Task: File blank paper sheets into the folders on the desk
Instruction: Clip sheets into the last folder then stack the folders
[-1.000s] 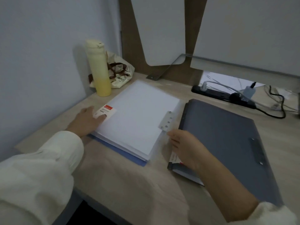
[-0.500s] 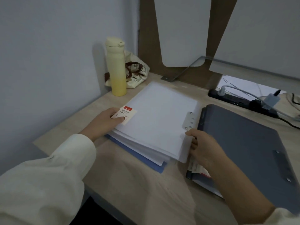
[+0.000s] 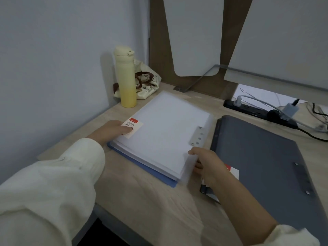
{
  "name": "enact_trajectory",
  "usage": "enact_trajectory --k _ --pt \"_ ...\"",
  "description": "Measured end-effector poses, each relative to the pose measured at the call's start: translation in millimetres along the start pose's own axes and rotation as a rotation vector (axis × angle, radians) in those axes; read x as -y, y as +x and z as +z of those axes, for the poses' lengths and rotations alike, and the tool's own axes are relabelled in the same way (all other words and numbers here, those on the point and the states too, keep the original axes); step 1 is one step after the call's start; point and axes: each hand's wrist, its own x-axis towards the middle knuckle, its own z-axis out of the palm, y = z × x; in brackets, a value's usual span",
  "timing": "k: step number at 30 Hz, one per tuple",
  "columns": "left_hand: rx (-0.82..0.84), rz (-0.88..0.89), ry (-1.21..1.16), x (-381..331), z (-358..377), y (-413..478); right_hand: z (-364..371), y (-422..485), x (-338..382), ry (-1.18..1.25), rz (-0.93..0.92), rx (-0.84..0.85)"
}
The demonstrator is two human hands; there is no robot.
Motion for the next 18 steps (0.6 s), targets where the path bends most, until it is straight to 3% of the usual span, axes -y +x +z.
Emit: enact_trajectory --k 6,11,18 --pt "0.055 -0.186 -0.001 -9 -14 8 -2 -3 13 0.056 -0.003 0.001" --pt "0.155 -0.201 0.02 -17 -8 5 -1 -3 8 0.15 -0.093 0.019" --pt "0.19 -0.188 -0.414 -33 -3 -27 -22 -13 20 0.201 -0.274 0.057"
